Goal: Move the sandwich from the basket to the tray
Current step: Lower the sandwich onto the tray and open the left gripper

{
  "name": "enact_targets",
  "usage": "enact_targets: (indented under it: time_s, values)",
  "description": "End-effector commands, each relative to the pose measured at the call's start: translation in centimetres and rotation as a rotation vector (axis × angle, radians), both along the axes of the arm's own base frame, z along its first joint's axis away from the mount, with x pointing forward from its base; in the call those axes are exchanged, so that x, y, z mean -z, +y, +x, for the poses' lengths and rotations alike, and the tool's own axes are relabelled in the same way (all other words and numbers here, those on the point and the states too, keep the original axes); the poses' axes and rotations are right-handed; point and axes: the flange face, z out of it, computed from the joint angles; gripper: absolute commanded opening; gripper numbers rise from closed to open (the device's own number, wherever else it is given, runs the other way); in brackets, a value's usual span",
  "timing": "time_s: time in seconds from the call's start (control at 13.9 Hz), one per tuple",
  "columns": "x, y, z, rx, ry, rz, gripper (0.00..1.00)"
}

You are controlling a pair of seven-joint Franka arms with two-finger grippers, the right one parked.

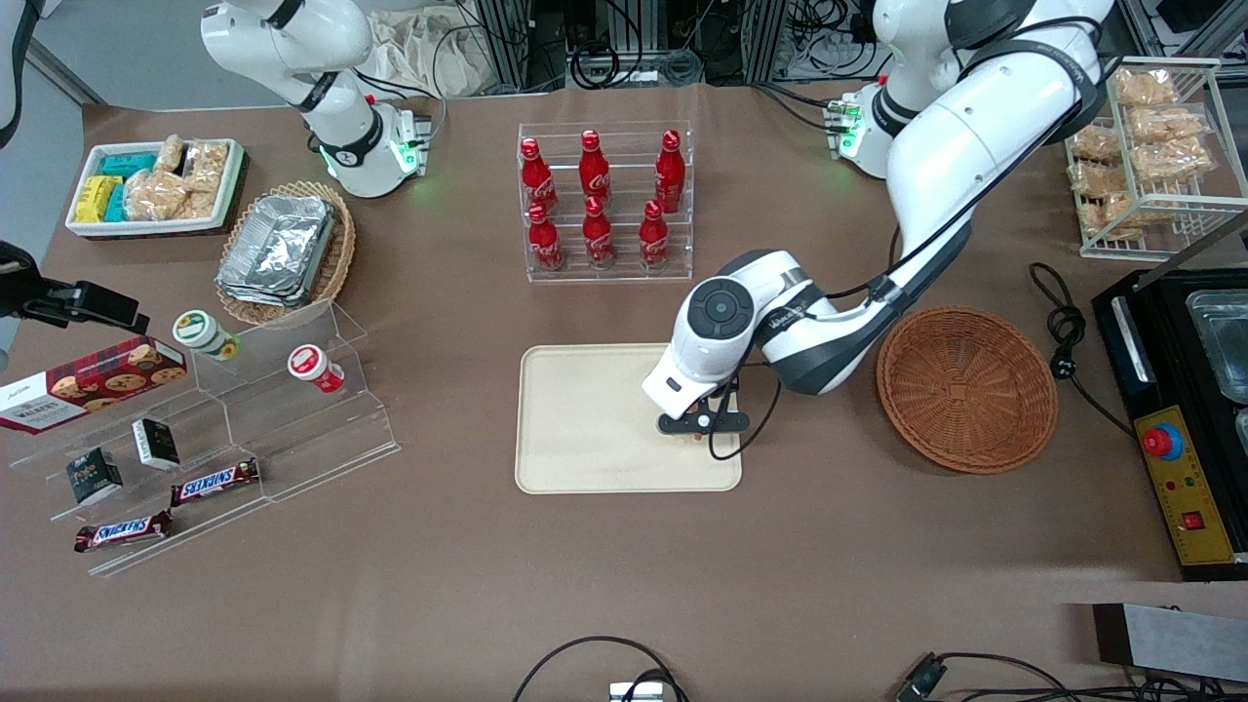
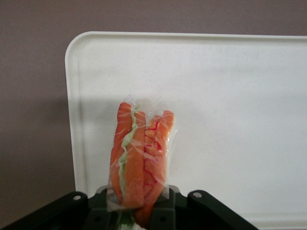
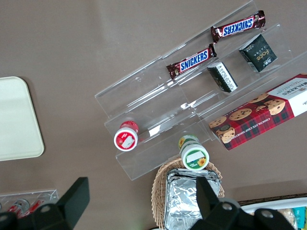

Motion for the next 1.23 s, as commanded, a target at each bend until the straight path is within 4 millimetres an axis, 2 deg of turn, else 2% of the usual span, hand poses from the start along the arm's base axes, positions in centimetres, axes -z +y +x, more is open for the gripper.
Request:
enact_targets:
  time_s: [0.0,0.29,0.58,0.65,0.79,0.94,1.01,1.08,1.15]
  values:
    - [1.7,-1.4,0.6,-0.016,-0.034,0.041,0.00]
    - [1.9,-1.4,0.5,-0.016,-0.032,0.042,0.00]
    - [2.4,-1.5,0.3,-0.006,-0.030,0.050,0.13]
    - [3.2,-1.5,0.2,-0.005,-0.022,0.054,0.14]
    - [3.3,-2.1,-0.2,0.003,-0.025,0.052,0.16]
    - [3.9,-2.0,-0.3,0.005,-0.026,0.064,0.23]
    - [4.2,-1.9,-0.2,0.003,-0.029,0.074,0.36]
    - [4.4,-1.7,0.0,0.001,-0.031,0.080,0.75]
    - [4.4,-1.6,0.0,0.002,-0.033,0.080,1.00]
